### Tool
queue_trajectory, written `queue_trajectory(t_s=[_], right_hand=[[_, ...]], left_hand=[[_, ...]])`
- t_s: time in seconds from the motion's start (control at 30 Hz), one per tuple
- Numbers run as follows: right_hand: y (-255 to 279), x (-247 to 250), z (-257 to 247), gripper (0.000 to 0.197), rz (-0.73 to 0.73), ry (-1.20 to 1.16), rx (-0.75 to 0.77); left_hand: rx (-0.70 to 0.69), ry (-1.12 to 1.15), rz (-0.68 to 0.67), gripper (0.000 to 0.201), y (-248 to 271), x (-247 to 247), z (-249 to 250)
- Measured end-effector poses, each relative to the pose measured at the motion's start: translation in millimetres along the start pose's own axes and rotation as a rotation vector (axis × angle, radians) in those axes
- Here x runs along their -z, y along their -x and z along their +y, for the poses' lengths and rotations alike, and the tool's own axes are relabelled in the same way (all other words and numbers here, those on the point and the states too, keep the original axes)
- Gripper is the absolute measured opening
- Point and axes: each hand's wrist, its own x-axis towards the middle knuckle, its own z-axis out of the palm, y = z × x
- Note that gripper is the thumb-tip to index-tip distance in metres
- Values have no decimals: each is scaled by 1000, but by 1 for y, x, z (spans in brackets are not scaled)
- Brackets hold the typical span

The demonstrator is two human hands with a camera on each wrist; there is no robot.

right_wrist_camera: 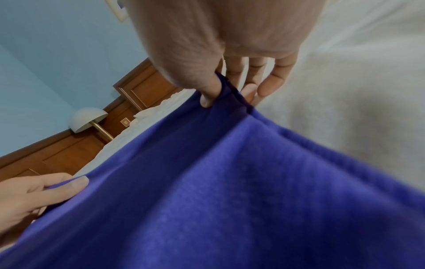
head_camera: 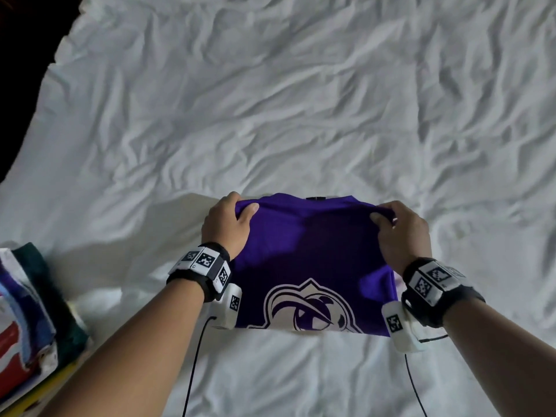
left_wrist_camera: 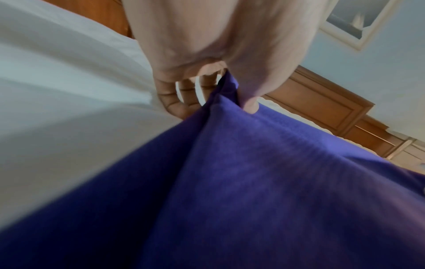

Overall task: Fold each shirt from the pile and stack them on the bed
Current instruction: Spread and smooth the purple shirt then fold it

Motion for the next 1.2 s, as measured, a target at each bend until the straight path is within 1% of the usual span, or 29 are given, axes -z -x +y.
queue_trajectory(t_s=[0.17,0.3,0.37,0.4,0.47,0.5,0.53,0.57,0.63,0.67,0.7,0.77,0.87,0.97,1.03,1.07,1.13,1.17,1.2], right_hand=[[-23,-8,-4,11,10,-21,15],[-30,-13,0,10,28,-51,17],[-30,-15,1,13,38,-46,12],[-27,-15,0,18,56,2,33],[-11,-15,-6,38,103,139,113],[3,-17,-12,48,117,179,173],[21,-22,-18,55,101,202,246],[41,-30,-23,60,46,236,322],[76,-54,-22,64,-130,356,432],[86,-63,-16,65,-201,417,444],[92,-70,-8,66,-247,466,431],[90,-72,11,67,-274,528,395],[83,-58,37,66,-222,561,367],[80,-42,59,65,-210,553,317],[83,-33,66,66,-199,499,289],[84,-30,65,68,-169,463,258],[88,-25,58,76,-82,337,140],[90,-23,54,78,-46,241,71],[92,-21,52,75,-35,137,6]], left_hand=[[15,-24,-7,27,-21,-7,-5],[15,-15,-15,30,-25,-11,-5],[5,10,14,30,-25,-8,-2],[-6,-22,32,33,-22,-5,1],[-29,-226,31,56,-5,-2,9],[-74,-327,18,66,10,-2,16],[-152,-392,-12,69,29,-6,24],[-240,-438,-69,69,48,-14,28],[-368,-524,-205,69,80,-35,24],[-397,-566,-242,69,88,-42,17],[-394,-592,-254,70,92,-47,8],[-333,-587,-242,72,92,-46,-8],[-262,-548,-186,71,90,-39,-26],[-184,-524,-153,69,90,-33,-34],[-102,-525,-155,72,91,-29,-38],[-59,-537,-155,73,90,-27,-37],[21,-580,-145,70,90,-23,-24],[28,-585,-130,69,89,-21,-10],[-13,-570,-105,65,88,-19,10]])
